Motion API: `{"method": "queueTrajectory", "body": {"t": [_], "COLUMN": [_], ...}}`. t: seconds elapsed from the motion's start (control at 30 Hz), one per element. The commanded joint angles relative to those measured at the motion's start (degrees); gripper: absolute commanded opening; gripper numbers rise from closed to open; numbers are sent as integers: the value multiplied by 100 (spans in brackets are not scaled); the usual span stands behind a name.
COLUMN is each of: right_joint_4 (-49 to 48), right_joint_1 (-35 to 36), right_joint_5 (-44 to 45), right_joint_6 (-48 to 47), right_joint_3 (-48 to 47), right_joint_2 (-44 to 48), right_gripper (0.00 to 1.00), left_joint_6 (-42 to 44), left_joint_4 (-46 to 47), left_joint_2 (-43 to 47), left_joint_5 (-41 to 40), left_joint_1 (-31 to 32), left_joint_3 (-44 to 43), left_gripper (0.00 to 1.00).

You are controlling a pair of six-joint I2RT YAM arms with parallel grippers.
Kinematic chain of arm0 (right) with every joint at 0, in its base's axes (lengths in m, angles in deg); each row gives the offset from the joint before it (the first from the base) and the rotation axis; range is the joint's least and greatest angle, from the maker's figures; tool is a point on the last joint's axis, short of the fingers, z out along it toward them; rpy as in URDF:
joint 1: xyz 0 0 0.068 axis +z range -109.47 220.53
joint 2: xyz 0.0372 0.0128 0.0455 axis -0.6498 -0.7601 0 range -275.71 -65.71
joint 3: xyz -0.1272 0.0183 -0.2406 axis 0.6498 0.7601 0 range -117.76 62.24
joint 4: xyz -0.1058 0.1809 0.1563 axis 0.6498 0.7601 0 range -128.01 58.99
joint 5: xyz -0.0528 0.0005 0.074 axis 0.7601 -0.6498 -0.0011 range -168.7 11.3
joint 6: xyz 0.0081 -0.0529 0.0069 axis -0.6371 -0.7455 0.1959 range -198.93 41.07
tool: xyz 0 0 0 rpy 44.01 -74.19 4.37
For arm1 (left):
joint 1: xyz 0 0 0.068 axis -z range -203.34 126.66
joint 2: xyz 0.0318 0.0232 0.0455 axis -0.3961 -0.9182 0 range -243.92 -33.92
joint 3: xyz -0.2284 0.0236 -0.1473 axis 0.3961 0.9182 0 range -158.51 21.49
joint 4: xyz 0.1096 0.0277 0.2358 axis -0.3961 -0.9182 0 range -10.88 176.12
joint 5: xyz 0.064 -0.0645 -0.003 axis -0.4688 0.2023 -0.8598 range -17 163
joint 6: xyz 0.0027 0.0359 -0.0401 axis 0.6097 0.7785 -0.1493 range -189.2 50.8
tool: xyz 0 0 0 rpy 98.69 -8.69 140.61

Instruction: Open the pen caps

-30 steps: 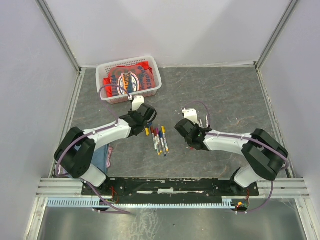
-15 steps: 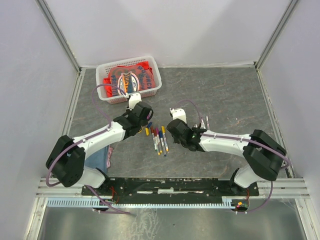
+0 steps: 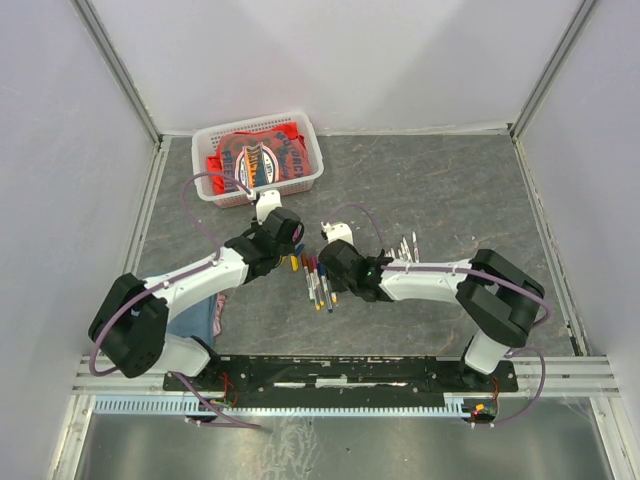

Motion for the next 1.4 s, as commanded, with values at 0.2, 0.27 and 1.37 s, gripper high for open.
{"method": "queueTrajectory", "body": {"t": [0.2,0.27,1.37], "right_joint_4": [-70,0,781], "right_joint_1": [87,87,222], "right_joint_5": [21,107,662], "right_joint_6": [113,113,1281], "right_joint_3": [-441,-471,-479], "right_joint_2": [-370,-426,-800], "right_gripper": [43,43,1], "left_joint_6": [-42,-30,-189], "left_joint_4": [355,384,652], "left_joint_2": [302,329,284], "left_joint_5": [101,107,1209], "left_joint_1": [37,33,-36], "left_joint_3": [87,108,231], "left_gripper": [44,44,54]}}
